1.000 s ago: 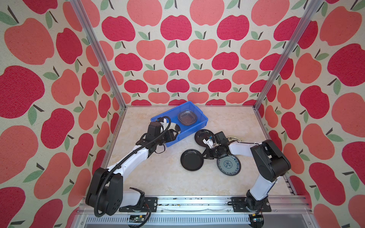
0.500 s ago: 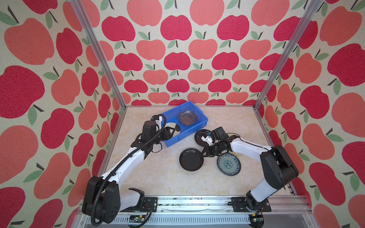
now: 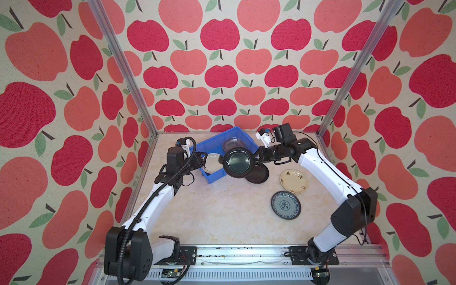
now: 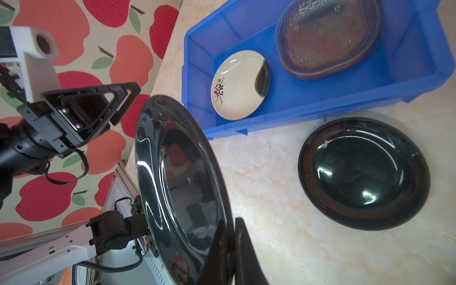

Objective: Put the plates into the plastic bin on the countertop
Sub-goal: 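Lift the black plate and carry it over the bin with the right gripper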

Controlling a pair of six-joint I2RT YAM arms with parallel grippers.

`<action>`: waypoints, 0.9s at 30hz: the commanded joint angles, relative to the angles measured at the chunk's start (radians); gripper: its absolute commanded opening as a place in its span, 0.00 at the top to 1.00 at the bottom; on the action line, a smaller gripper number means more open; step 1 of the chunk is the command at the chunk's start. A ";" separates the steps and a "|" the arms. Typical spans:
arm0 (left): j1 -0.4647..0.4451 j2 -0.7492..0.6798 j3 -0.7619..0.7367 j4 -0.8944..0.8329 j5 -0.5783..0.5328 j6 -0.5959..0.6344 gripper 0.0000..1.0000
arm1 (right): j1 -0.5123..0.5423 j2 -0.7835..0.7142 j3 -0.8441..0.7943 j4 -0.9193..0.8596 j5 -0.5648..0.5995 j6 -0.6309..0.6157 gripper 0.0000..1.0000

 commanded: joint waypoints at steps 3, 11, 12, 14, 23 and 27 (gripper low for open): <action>0.020 0.005 0.031 0.009 0.001 0.018 0.41 | -0.001 0.160 0.237 -0.073 0.044 -0.022 1.00; 0.015 0.042 0.012 0.106 0.017 -0.008 0.33 | -0.003 0.390 0.500 0.010 0.018 0.043 1.00; 0.014 0.049 0.016 0.105 0.018 -0.010 0.28 | 0.001 0.414 0.523 0.019 0.018 0.048 1.00; 0.012 0.053 0.018 0.098 0.011 -0.011 0.25 | 0.006 0.472 0.587 0.023 0.016 0.065 1.00; 0.012 0.064 0.036 0.063 0.020 0.007 0.00 | 0.024 0.726 0.835 -0.027 0.020 0.084 1.00; 0.008 0.086 0.043 0.080 0.028 0.000 0.01 | 0.035 0.822 0.934 -0.049 0.022 0.093 1.00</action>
